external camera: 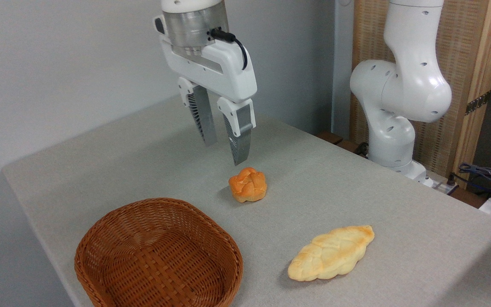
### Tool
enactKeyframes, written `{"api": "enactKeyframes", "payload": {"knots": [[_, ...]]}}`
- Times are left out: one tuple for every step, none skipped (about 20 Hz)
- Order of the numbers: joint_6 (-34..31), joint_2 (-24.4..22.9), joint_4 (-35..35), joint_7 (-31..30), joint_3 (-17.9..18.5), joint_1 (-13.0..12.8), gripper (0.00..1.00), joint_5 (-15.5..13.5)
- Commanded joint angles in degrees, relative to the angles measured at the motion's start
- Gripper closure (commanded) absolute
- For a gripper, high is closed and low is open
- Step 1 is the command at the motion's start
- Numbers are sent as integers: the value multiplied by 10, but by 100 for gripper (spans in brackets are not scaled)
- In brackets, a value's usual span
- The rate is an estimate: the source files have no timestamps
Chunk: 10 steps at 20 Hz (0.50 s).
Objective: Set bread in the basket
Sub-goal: 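Move the open gripper down toward the small orange bun, then lower the gripper around the orange bun and close on it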
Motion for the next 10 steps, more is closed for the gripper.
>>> {"api": "enactKeyframes", "payload": {"knots": [[37, -79, -118, -2, 5, -36, 0, 1], [52, -93, -142, -2, 5, -43, 0, 1], [68, -106, -165, -3, 5, -48, 0, 1], [82, -116, -185, -3, 5, -49, 0, 2], [89, -123, -198, -2, 5, -55, 0, 2], [91, -124, -205, -2, 5, -64, 0, 3], [92, -124, -207, -2, 5, -70, 0, 6], [94, -123, -210, -2, 5, -76, 0, 7], [101, -122, -216, -2, 5, -81, 0, 8], [115, -122, -226, -2, 5, -86, 0, 9]]}}
